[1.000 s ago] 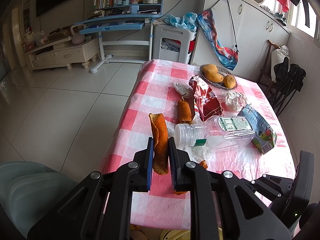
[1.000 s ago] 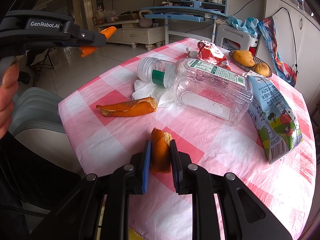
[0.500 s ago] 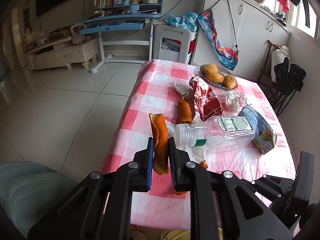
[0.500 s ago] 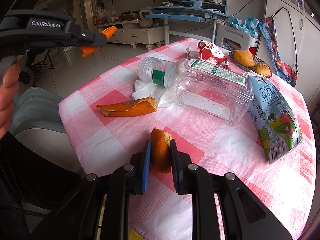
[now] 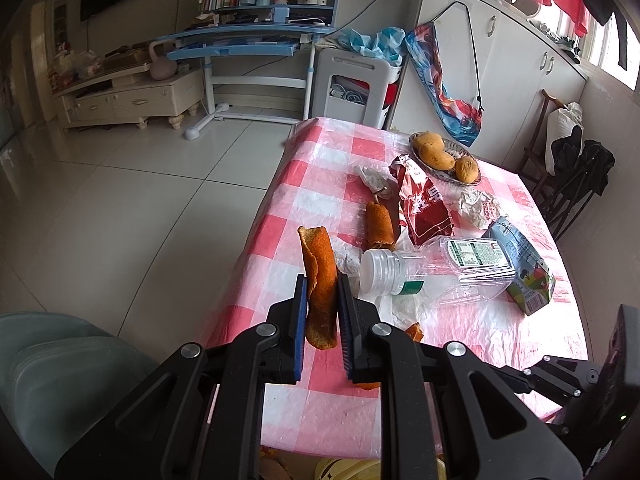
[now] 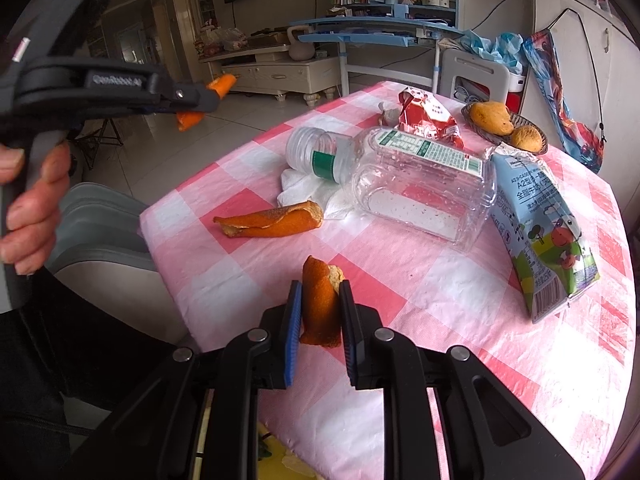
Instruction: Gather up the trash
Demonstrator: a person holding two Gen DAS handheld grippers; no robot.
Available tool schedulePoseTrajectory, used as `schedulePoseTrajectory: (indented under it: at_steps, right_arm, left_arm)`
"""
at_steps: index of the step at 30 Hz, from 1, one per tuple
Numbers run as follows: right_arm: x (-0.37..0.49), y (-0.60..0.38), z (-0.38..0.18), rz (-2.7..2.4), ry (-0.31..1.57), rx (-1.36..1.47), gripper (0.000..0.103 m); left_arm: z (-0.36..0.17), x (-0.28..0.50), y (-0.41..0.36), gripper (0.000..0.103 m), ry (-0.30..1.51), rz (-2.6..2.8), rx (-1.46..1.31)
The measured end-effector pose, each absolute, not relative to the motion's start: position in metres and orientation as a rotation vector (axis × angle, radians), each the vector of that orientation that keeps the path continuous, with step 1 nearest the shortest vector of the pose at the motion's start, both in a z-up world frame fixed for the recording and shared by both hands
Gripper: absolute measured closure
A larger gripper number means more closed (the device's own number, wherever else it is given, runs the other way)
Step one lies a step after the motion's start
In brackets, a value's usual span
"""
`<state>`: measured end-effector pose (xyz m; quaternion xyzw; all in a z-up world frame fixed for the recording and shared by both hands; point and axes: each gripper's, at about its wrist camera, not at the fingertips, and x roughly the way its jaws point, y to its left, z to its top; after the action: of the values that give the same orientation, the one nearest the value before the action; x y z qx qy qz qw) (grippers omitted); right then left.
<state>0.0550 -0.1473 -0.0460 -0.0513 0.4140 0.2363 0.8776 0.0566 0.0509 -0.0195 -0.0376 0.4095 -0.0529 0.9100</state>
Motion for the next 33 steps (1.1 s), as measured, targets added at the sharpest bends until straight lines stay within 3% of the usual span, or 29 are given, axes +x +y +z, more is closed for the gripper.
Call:
schedulePoseTrajectory:
  at_steps: [7,15,16,17,18,24,26,29,33]
  right_arm:
    - [0.027,-0.144,-0.041,0.684,0.956,-0.185,0.083]
    - [-0.037,-0.109,-0.08,0.915,1.192,-0.468,0.083]
    - [-0.043,-0.107,-0.085,0.919,1.208,-0.502,0.078]
    - [-0.049,-0.107,-0.09,0.915,1.225,-0.529,0.062]
    - [-0.052,-0.108,-0.092,0.906,1.226,-0.545,0.053]
    - [-0.049,-0.134,-0.078,0.75,1.151,-0.492,0.048]
    - [-0.042,-0.147,-0.067,0.641,1.091,-0.455,0.036]
    - [-0.036,-0.165,-0.053,0.507,1.017,-0.407,0.032]
    - [-0.033,-0.169,-0.053,0.389,0.965,-0.469,0.031]
  left_arm:
    - [-0.024,0.045,0.053,0.089,0.86,-0.131,-0.094]
    - [-0.038,0.003,0.037,0.089,0.895,-0.177,-0.043]
    - [-0.041,-0.004,0.035,0.089,0.905,-0.187,-0.033]
    - [-0.044,-0.011,0.032,0.089,0.913,-0.194,-0.023]
    - [-0.046,-0.018,0.029,0.089,0.922,-0.2,-0.01]
    - [-0.068,-0.061,0.015,0.089,1.005,-0.253,0.02]
    - [-0.078,-0.075,0.007,0.089,1.047,-0.278,0.047]
    - [-0.097,-0.09,-0.013,0.087,1.142,-0.344,0.124]
    - [-0.101,-0.102,-0.026,0.063,1.123,-0.329,0.224]
